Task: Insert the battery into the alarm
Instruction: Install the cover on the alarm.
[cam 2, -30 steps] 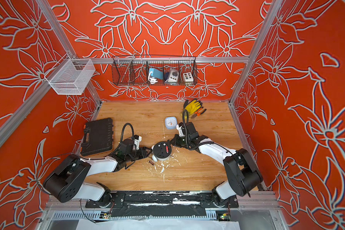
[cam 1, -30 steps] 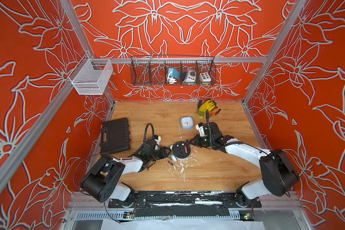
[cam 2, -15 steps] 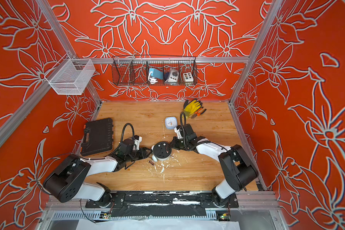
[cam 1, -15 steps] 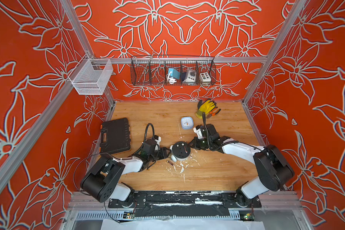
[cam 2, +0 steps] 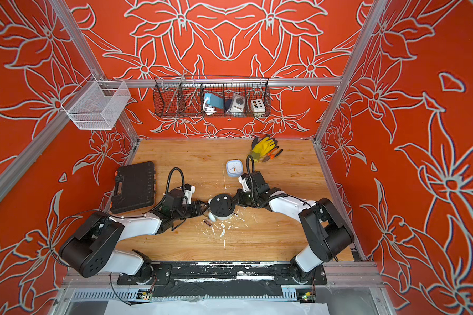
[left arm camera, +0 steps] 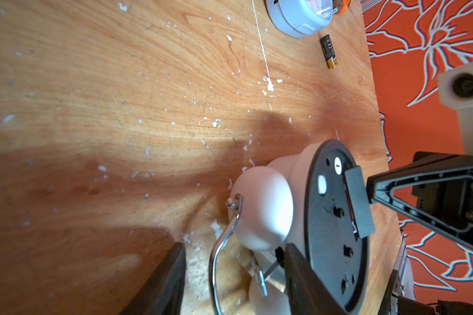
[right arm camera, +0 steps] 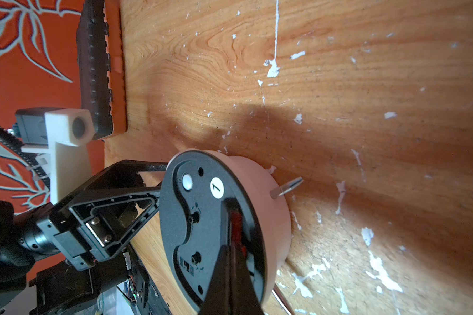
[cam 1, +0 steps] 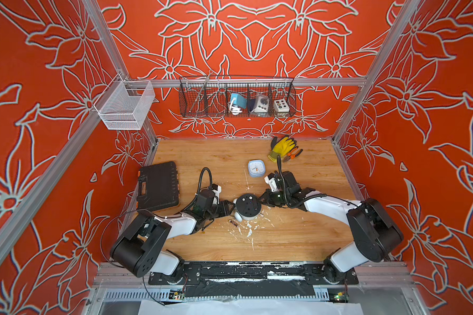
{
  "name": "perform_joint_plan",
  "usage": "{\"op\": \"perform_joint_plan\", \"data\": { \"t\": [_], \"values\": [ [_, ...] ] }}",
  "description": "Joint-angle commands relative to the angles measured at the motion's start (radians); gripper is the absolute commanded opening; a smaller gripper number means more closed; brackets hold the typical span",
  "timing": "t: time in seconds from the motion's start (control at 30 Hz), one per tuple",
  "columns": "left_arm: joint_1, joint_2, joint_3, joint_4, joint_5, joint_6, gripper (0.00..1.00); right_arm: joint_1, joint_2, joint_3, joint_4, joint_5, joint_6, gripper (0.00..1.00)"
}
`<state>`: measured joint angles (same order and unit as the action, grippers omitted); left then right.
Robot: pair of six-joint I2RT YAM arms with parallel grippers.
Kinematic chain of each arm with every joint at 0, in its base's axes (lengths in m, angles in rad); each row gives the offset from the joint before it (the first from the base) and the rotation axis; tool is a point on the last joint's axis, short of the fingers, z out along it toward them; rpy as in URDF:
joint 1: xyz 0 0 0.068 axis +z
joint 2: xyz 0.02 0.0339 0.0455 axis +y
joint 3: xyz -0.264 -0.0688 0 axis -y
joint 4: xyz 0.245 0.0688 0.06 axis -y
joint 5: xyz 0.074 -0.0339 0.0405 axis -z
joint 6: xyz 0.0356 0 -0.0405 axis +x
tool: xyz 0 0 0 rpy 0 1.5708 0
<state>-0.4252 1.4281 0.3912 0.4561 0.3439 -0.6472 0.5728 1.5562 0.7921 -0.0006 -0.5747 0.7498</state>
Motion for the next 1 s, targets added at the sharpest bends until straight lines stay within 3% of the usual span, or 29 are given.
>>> {"op": "perform_joint_plan", "data": {
  "t": [0.0, 0.6, 0.97],
  "values": [
    [0.004, 0.000, 0.010, 0.000, 0.012, 0.014, 0.52, 0.010, 0.011, -0.015, 0.025, -0.015, -0.002, 0.00],
    [0.003, 0.000, 0.010, 0.001, 0.012, 0.018, 0.52, 0.016, -0.022, -0.025, -0.029, 0.035, -0.018, 0.00],
    [0.003, -0.003, 0.010, 0.002, 0.016, 0.021, 0.52, 0.027, 0.034, -0.016, 0.028, -0.024, 0.011, 0.00]
  ]
}}
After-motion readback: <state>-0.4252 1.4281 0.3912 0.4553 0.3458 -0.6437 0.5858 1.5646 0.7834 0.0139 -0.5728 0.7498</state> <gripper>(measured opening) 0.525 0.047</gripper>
